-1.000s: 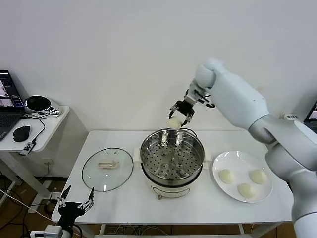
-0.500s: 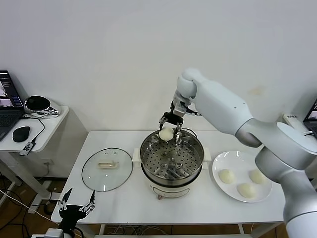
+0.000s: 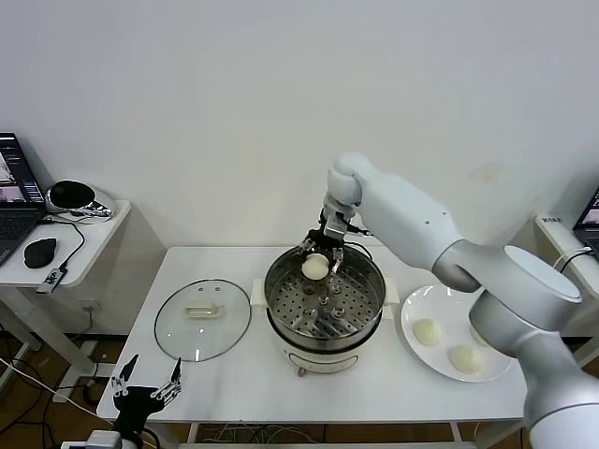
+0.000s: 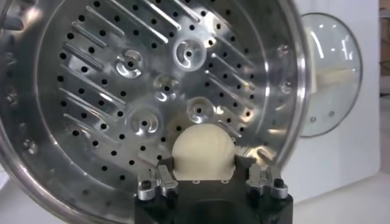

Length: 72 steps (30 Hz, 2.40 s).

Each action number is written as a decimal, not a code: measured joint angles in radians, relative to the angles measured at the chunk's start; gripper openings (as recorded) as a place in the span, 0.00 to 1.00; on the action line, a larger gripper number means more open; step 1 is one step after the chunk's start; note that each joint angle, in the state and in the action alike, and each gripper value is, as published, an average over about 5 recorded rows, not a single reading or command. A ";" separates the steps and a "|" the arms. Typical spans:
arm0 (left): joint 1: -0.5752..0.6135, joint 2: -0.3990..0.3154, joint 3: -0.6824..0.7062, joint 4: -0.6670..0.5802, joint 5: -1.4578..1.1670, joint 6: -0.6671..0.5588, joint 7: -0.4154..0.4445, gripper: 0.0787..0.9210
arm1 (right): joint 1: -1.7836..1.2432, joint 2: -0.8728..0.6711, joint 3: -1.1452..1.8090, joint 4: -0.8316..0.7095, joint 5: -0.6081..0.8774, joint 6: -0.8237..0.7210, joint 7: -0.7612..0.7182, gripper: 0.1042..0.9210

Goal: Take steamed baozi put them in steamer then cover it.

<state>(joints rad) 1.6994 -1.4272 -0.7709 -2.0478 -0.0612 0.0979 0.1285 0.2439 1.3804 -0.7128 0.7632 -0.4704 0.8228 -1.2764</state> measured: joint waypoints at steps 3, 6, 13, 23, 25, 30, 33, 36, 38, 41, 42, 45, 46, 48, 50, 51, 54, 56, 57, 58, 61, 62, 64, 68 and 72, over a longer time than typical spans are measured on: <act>-0.003 0.000 0.003 0.006 0.001 0.000 -0.001 0.88 | -0.005 0.004 0.001 -0.011 -0.009 0.001 0.011 0.64; -0.005 0.001 0.003 0.011 0.001 0.000 -0.001 0.88 | -0.008 0.005 0.001 -0.015 -0.012 0.001 0.022 0.70; -0.006 0.005 0.004 0.015 0.003 0.004 0.000 0.88 | 0.006 -0.013 0.001 0.006 0.044 -0.020 -0.002 0.87; -0.007 0.012 0.008 0.010 0.003 0.022 0.010 0.88 | 0.080 -0.126 -0.031 0.177 0.228 -0.212 -0.051 0.88; -0.007 0.014 0.009 0.007 0.001 0.024 0.011 0.88 | 0.104 -0.168 -0.044 0.221 0.271 -0.277 -0.047 0.88; -0.007 0.019 0.013 0.000 -0.004 0.031 0.014 0.88 | 0.156 -0.286 -0.068 0.332 0.374 -0.471 -0.049 0.88; -0.006 0.025 0.018 -0.002 -0.005 0.033 0.015 0.88 | 0.173 -0.358 -0.073 0.392 0.421 -0.596 -0.057 0.88; -0.004 0.030 0.024 -0.002 -0.004 0.034 0.015 0.88 | 0.178 -0.430 -0.074 0.447 0.450 -0.718 -0.065 0.88; -0.003 0.033 0.026 -0.002 -0.004 0.036 0.016 0.88 | 0.177 -0.478 -0.074 0.481 0.461 -0.793 -0.070 0.88; -0.002 0.035 0.028 -0.004 -0.004 0.038 0.017 0.88 | 0.169 -0.545 -0.075 0.525 0.468 -0.889 -0.073 0.88; -0.002 0.035 0.029 -0.006 -0.004 0.039 0.017 0.88 | 0.164 -0.566 -0.074 0.539 0.468 -0.916 -0.073 0.88; 0.001 0.033 0.032 -0.010 -0.004 0.041 0.018 0.88 | 0.142 -0.627 -0.062 0.571 0.463 -0.977 -0.071 0.88; 0.002 0.032 0.033 -0.011 -0.004 0.041 0.018 0.88 | 0.132 -0.645 -0.055 0.579 0.459 -0.993 -0.070 0.88; 0.005 0.029 0.034 -0.014 -0.003 0.042 0.019 0.88 | 0.108 -0.676 -0.037 0.593 0.450 -1.019 -0.066 0.88; 0.007 0.027 0.035 -0.016 -0.002 0.043 0.019 0.88 | 0.078 -0.700 -0.016 0.603 0.438 -1.038 -0.061 0.88; 0.008 0.027 0.035 -0.017 -0.002 0.044 0.020 0.88 | 0.061 -0.709 -0.004 0.606 0.431 -1.045 -0.058 0.88; 0.011 0.025 0.037 -0.017 -0.002 0.044 0.020 0.88 | 0.000 -0.730 0.035 0.614 0.407 -1.058 -0.050 0.88; 0.014 0.025 0.039 -0.018 -0.003 0.045 0.019 0.88 | -0.046 -0.738 0.061 0.616 0.387 -1.061 -0.045 0.88; 0.016 0.024 0.040 -0.019 -0.002 0.046 0.020 0.88 | -0.069 -0.741 0.073 0.617 0.377 -1.062 -0.042 0.88; 0.018 0.024 0.040 -0.021 -0.003 0.047 0.020 0.88 | -0.092 -0.742 0.086 0.618 0.366 -1.063 -0.039 0.88; 0.022 0.020 0.039 -0.029 -0.004 0.053 0.021 0.88 | -0.159 -0.742 0.121 0.617 0.334 -1.064 -0.026 0.88; 0.022 0.019 0.038 -0.031 -0.004 0.055 0.022 0.88 | -0.179 -0.740 0.131 0.615 0.324 -1.063 -0.021 0.88; 0.021 0.017 0.036 -0.032 -0.005 0.058 0.022 0.88 | -0.218 -0.733 0.147 0.608 0.304 -1.061 -0.010 0.88; 0.020 0.014 0.033 -0.031 -0.004 0.061 0.021 0.88 | -0.274 -0.715 0.164 0.588 0.270 -1.053 0.010 0.88; 0.013 0.011 0.034 -0.024 -0.003 0.061 0.020 0.88 | -0.316 -0.698 0.177 0.567 0.242 -1.046 0.026 0.88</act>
<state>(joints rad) 1.7127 -1.4163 -0.7365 -2.0713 -0.0644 0.1593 0.1486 -0.0725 0.6819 -0.5362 1.3307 -0.2285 -0.2232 -1.2509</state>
